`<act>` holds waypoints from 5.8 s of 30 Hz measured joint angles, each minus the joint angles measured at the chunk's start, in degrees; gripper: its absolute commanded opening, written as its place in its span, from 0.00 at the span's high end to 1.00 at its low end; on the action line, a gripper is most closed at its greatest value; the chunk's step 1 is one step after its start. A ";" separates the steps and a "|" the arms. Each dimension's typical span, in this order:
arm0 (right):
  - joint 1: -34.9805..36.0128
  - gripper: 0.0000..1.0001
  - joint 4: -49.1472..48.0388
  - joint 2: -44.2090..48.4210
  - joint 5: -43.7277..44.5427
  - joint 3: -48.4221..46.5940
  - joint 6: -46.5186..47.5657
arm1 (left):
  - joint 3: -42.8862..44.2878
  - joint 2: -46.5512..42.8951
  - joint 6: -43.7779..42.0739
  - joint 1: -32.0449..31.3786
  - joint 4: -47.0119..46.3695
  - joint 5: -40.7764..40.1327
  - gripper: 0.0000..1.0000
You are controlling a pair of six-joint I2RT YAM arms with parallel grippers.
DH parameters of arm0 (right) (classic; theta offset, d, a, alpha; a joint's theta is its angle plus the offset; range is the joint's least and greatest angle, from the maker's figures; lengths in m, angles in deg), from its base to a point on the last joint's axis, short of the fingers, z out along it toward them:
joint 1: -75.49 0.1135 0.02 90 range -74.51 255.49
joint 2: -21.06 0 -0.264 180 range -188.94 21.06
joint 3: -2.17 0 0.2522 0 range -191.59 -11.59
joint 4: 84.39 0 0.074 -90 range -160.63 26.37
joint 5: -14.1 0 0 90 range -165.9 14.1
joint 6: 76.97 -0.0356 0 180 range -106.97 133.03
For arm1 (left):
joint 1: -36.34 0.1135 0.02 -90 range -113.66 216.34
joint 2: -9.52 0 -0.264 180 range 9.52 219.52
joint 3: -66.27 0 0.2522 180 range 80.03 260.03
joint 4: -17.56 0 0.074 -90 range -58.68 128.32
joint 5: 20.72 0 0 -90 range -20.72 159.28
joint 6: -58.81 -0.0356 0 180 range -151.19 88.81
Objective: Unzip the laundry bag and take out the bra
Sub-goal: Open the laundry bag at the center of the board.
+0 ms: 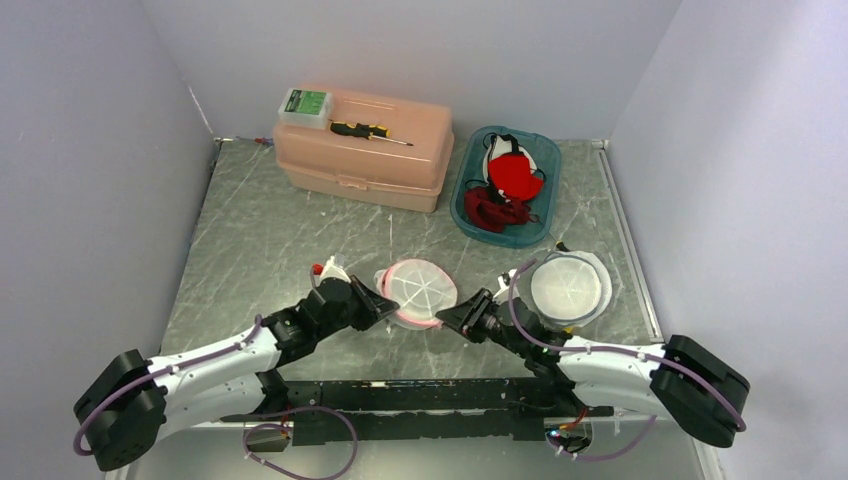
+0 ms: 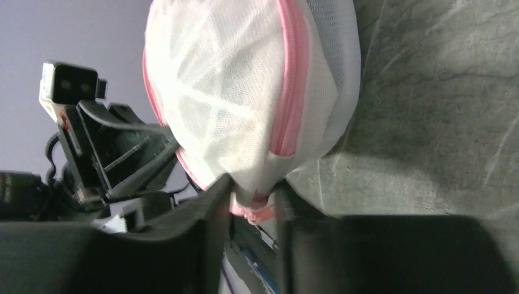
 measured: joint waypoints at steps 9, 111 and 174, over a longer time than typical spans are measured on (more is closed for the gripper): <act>-2.78 1.00 4.00 0.85 -1.29 -6.21 10.47 | 2.51 -5.31 -3.54 -0.70 12.92 -1.70 0.20; 11.54 0.44 32.39 -20.31 6.86 -32.04 50.14 | 8.68 0.22 -31.74 10.75 24.96 7.06 0.79; 10.91 1.00 43.69 12.74 19.76 -31.30 60.08 | 17.84 -14.14 -34.34 10.73 33.29 6.21 0.18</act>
